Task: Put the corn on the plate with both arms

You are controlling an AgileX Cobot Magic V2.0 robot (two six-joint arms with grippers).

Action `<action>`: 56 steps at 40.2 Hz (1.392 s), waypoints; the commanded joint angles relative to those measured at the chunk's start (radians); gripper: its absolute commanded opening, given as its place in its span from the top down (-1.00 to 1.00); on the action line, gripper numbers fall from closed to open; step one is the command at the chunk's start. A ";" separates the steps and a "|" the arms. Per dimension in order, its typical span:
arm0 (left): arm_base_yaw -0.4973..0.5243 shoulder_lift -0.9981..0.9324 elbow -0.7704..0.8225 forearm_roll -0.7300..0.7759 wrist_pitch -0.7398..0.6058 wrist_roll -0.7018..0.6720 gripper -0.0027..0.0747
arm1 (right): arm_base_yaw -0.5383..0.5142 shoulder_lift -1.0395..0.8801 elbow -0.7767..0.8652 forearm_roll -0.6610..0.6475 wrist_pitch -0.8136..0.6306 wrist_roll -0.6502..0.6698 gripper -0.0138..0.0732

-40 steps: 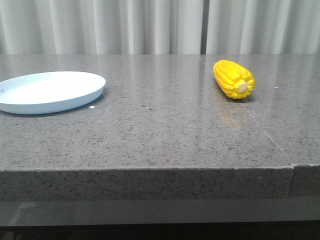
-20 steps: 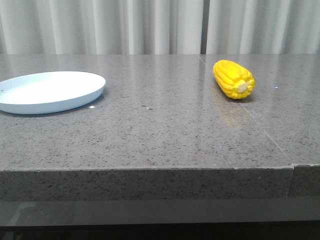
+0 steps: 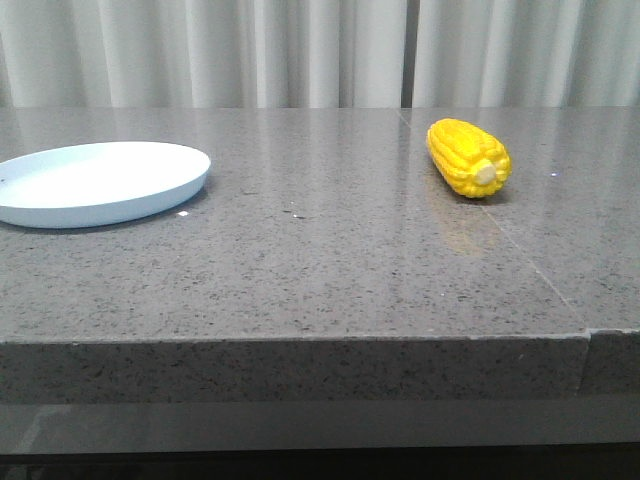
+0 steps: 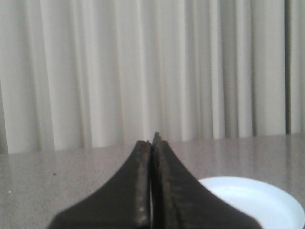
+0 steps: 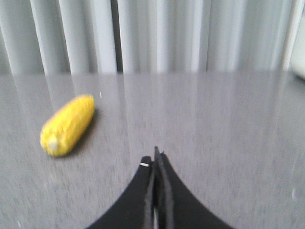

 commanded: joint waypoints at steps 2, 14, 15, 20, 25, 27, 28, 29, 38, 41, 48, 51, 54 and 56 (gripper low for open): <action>0.002 0.061 -0.153 0.041 0.056 0.000 0.98 | -0.006 0.035 -0.181 0.003 0.076 -0.007 0.84; 0.002 0.402 -0.355 0.041 0.206 0.002 0.98 | -0.006 0.342 -0.390 0.003 0.126 -0.007 0.84; 0.002 0.418 -0.362 0.041 0.206 0.002 0.98 | -0.006 0.359 -0.398 0.003 0.126 -0.007 0.84; 0.002 0.435 -0.369 0.041 0.187 0.002 0.98 | -0.006 0.378 -0.406 0.003 0.120 -0.007 0.84; 0.002 0.435 -0.369 0.041 0.182 0.002 0.78 | -0.006 0.377 -0.406 0.003 0.124 -0.007 0.66; 0.002 0.435 -0.369 0.035 0.186 0.002 0.51 | -0.006 0.377 -0.406 0.003 0.124 -0.007 0.41; 0.002 0.435 -0.369 0.035 0.186 0.002 0.34 | -0.006 0.377 -0.406 0.003 0.124 -0.007 0.26; 0.002 0.435 -0.369 0.035 0.186 0.002 0.20 | -0.006 0.377 -0.406 0.003 0.124 -0.007 0.14; 0.002 0.435 -0.369 0.035 0.186 0.002 -0.85 | -0.006 0.377 -0.406 0.003 0.124 -0.007 -0.84; 0.002 0.435 -0.369 0.035 0.186 0.002 -0.80 | -0.006 0.377 -0.406 0.003 0.124 -0.007 -0.80; 0.002 0.435 -0.369 0.035 0.181 0.002 -0.71 | -0.006 0.377 -0.406 0.003 0.125 -0.007 -0.80; 0.002 0.435 -0.369 0.033 0.143 0.002 -0.66 | -0.006 0.377 -0.406 0.003 0.125 -0.007 -0.80; 0.002 0.439 -0.369 0.028 0.121 0.002 -0.61 | -0.006 0.377 -0.406 0.003 0.125 -0.007 -0.80; 0.002 0.457 -0.374 0.028 0.123 0.002 -0.56 | -0.006 0.377 -0.406 0.003 0.125 -0.007 -0.80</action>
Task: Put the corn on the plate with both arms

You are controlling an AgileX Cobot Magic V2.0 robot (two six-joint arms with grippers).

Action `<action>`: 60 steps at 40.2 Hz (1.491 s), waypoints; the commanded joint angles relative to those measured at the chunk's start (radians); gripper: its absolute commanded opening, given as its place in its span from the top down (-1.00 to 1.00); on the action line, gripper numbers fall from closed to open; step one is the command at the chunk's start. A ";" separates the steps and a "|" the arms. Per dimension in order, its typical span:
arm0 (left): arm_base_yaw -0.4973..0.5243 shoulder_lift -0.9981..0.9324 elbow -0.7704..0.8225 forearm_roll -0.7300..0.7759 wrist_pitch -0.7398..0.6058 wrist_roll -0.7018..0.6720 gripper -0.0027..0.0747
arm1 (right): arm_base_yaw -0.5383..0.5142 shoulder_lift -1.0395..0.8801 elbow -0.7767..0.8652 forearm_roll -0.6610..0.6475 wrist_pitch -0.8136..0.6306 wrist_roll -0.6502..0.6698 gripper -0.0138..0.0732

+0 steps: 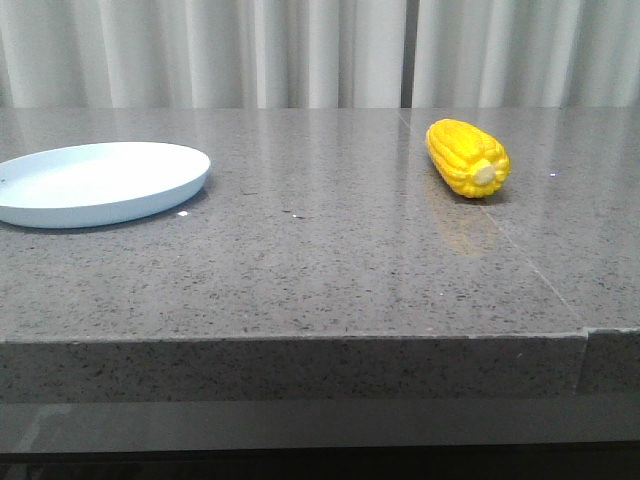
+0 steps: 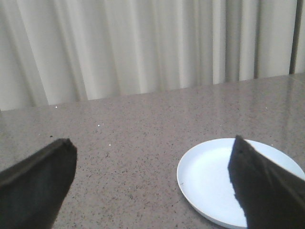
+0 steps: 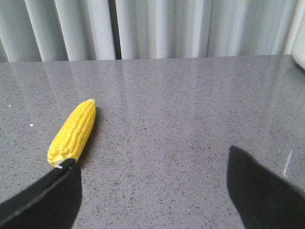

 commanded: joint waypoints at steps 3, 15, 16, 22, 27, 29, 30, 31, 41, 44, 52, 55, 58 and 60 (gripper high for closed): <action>0.002 0.083 -0.076 -0.013 -0.058 -0.002 -0.51 | -0.006 0.014 -0.036 -0.008 -0.080 -0.007 -0.80; 0.002 0.472 -0.390 -0.102 0.290 -0.002 -0.50 | -0.006 0.014 -0.036 -0.008 -0.079 -0.007 -0.80; 0.002 0.504 -0.423 -0.110 0.331 -0.002 -0.50 | -0.006 0.014 -0.036 -0.008 -0.078 -0.007 -0.80; 0.002 0.726 -0.586 -0.165 0.496 -0.002 -0.50 | -0.006 0.014 -0.036 -0.008 -0.074 -0.007 -0.80; 0.002 0.888 -0.689 -0.169 0.590 -0.002 -0.50 | -0.006 0.014 -0.036 -0.008 -0.074 -0.007 -0.80; 0.002 0.946 -0.719 -0.169 0.619 -0.002 -0.50 | -0.006 0.014 -0.036 -0.008 -0.074 -0.007 -0.80; 0.002 0.971 -0.738 -0.169 0.636 -0.002 -0.50 | -0.006 0.014 -0.036 -0.008 -0.074 -0.007 -0.80; 0.002 1.001 -0.751 -0.169 0.649 -0.002 -0.50 | -0.006 0.014 -0.036 -0.008 -0.074 -0.007 -0.80; 0.002 1.192 -0.856 -0.169 0.701 -0.032 -0.43 | -0.006 0.014 -0.036 -0.008 -0.074 -0.007 -0.80; 0.002 1.217 -0.869 -0.173 0.698 -0.032 -0.35 | -0.006 0.014 -0.036 -0.008 -0.074 -0.007 -0.80; 0.002 1.246 -0.871 -0.173 0.689 -0.032 -0.07 | -0.006 0.014 -0.036 -0.008 -0.074 -0.007 -0.80; 0.002 1.253 -0.871 -0.174 0.689 -0.032 0.04 | -0.006 0.014 -0.036 -0.008 -0.074 -0.007 -0.80; 0.002 1.256 -0.871 -0.174 0.689 -0.032 0.18 | -0.006 0.014 -0.036 -0.008 -0.074 -0.007 -0.80; 0.002 1.256 -0.871 -0.174 0.689 -0.032 0.32 | -0.006 0.014 -0.036 -0.008 -0.074 -0.007 -0.80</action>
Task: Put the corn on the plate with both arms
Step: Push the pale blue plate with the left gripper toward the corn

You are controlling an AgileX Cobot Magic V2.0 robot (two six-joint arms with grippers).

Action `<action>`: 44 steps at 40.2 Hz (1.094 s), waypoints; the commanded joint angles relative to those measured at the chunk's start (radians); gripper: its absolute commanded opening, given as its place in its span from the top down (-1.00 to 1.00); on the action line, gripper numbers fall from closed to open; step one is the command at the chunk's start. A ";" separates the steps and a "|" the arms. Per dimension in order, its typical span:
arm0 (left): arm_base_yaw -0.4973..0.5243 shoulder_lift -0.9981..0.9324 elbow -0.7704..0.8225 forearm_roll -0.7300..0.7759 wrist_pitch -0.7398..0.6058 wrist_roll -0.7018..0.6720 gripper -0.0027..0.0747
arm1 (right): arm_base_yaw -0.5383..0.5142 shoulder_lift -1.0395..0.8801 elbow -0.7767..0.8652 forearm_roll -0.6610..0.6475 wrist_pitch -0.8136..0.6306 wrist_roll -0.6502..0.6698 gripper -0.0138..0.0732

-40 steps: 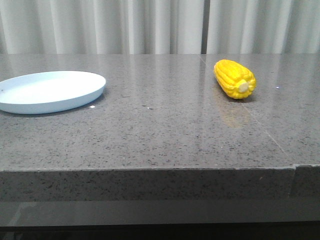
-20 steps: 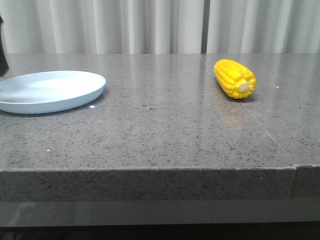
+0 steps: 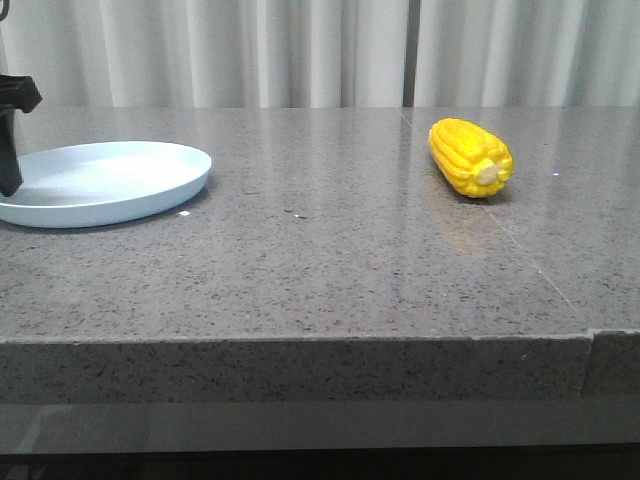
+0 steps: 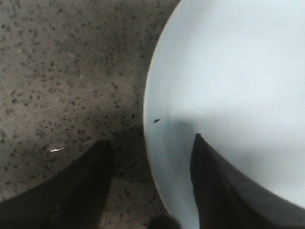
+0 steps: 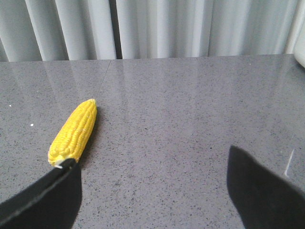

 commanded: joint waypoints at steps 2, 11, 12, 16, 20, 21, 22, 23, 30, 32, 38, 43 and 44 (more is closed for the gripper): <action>0.000 -0.032 -0.030 -0.019 -0.027 -0.010 0.50 | -0.006 0.014 -0.036 -0.008 -0.074 -0.007 -0.80; 0.000 -0.032 -0.032 -0.021 -0.036 -0.010 0.98 | -0.006 0.014 -0.036 -0.008 -0.074 -0.007 -0.80; 0.000 -0.032 -0.036 -0.023 -0.036 -0.010 0.98 | -0.006 0.014 -0.036 -0.008 -0.074 -0.007 -0.80; -0.004 -0.032 -0.070 -0.045 -0.028 -0.010 0.98 | -0.006 0.014 -0.036 -0.008 -0.074 -0.007 -0.80; -0.025 -0.032 -0.138 -0.056 0.002 -0.010 0.98 | -0.006 0.014 -0.036 -0.008 -0.074 -0.007 -0.80; -0.035 -0.032 -0.159 -0.064 0.016 -0.010 0.98 | -0.006 0.014 -0.036 -0.008 -0.074 -0.007 -0.80; -0.042 -0.032 -0.181 -0.071 0.026 -0.010 0.98 | -0.006 0.014 -0.036 -0.008 -0.074 -0.007 -0.80; -0.052 -0.032 -0.196 -0.084 0.037 -0.010 0.98 | -0.006 0.014 -0.036 -0.008 -0.074 -0.007 -0.80; -0.104 -0.010 -0.284 -0.202 0.068 -0.010 0.98 | -0.006 0.014 -0.036 -0.008 -0.074 -0.007 -0.80; -0.125 0.003 -0.294 -0.225 0.064 -0.010 0.98 | -0.006 0.014 -0.036 -0.008 -0.074 -0.007 -0.80; -0.181 0.052 -0.294 -0.263 0.038 -0.010 0.98 | -0.006 0.014 -0.036 -0.008 -0.074 -0.007 -0.80; -0.215 0.100 -0.294 -0.274 0.016 -0.010 0.98 | -0.006 0.014 -0.036 -0.008 -0.074 -0.007 -0.80; -0.220 0.107 -0.294 -0.274 0.008 -0.010 0.98 | -0.006 0.014 -0.036 -0.008 -0.074 -0.007 -0.80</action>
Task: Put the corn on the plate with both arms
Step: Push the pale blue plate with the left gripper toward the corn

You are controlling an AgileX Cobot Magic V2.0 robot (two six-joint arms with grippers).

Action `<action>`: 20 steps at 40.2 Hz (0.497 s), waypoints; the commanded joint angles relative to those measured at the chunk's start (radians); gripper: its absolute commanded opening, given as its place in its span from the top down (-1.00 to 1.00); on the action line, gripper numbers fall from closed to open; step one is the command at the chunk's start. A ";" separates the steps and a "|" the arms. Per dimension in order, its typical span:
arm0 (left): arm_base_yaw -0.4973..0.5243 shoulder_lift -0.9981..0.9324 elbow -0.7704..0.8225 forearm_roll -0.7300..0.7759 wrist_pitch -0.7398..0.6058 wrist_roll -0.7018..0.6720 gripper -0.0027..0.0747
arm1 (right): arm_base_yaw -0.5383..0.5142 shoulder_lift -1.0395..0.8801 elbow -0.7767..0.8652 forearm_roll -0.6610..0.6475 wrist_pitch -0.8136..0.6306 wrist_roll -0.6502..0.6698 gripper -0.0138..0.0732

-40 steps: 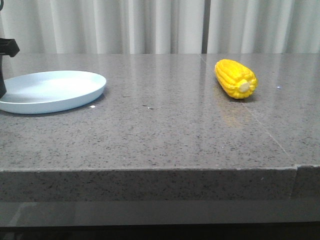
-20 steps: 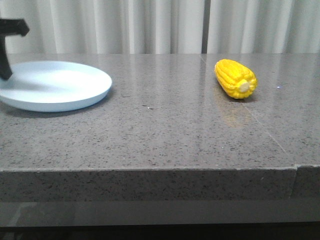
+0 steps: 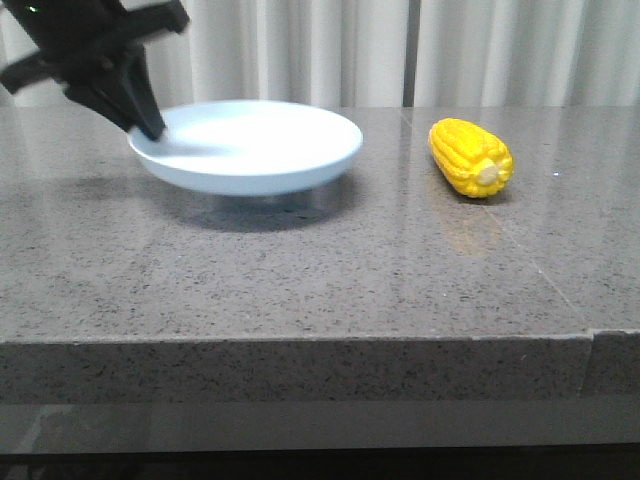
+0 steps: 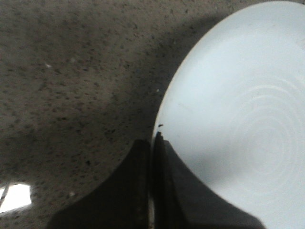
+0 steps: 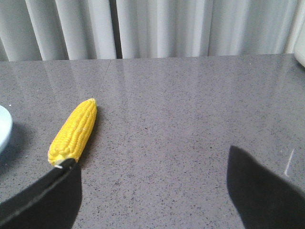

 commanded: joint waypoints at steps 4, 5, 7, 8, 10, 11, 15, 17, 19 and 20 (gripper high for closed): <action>-0.028 -0.005 -0.035 -0.046 -0.070 -0.002 0.92 | -0.006 0.014 -0.036 -0.008 -0.076 -0.007 -0.80; -0.030 -0.005 -0.035 -0.047 -0.071 -0.002 0.87 | -0.006 0.014 -0.036 -0.008 -0.076 -0.007 -0.80; -0.030 -0.005 -0.035 -0.050 -0.078 -0.002 0.73 | -0.006 0.014 -0.036 -0.008 -0.076 -0.007 -0.80; -0.030 -0.005 -0.035 -0.050 -0.078 -0.002 0.63 | -0.006 0.014 -0.036 -0.008 -0.076 -0.007 -0.80; -0.030 -0.007 -0.035 -0.051 -0.079 -0.002 0.44 | -0.006 0.014 -0.036 -0.008 -0.076 -0.007 -0.80; -0.030 -0.009 -0.036 -0.051 -0.079 -0.002 0.36 | -0.006 0.014 -0.036 -0.008 -0.076 -0.007 -0.80; -0.021 -0.035 -0.048 -0.034 -0.066 0.012 0.13 | -0.006 0.014 -0.036 -0.008 -0.076 -0.007 -0.80; -0.019 -0.067 -0.048 -0.002 -0.077 0.012 0.15 | -0.006 0.014 -0.036 -0.008 -0.076 -0.007 -0.80; -0.019 -0.105 -0.048 0.038 -0.090 0.012 0.22 | -0.006 0.014 -0.036 -0.008 -0.076 -0.007 -0.80; -0.019 -0.123 -0.048 0.054 -0.094 0.012 0.27 | -0.006 0.014 -0.036 -0.008 -0.076 -0.007 -0.80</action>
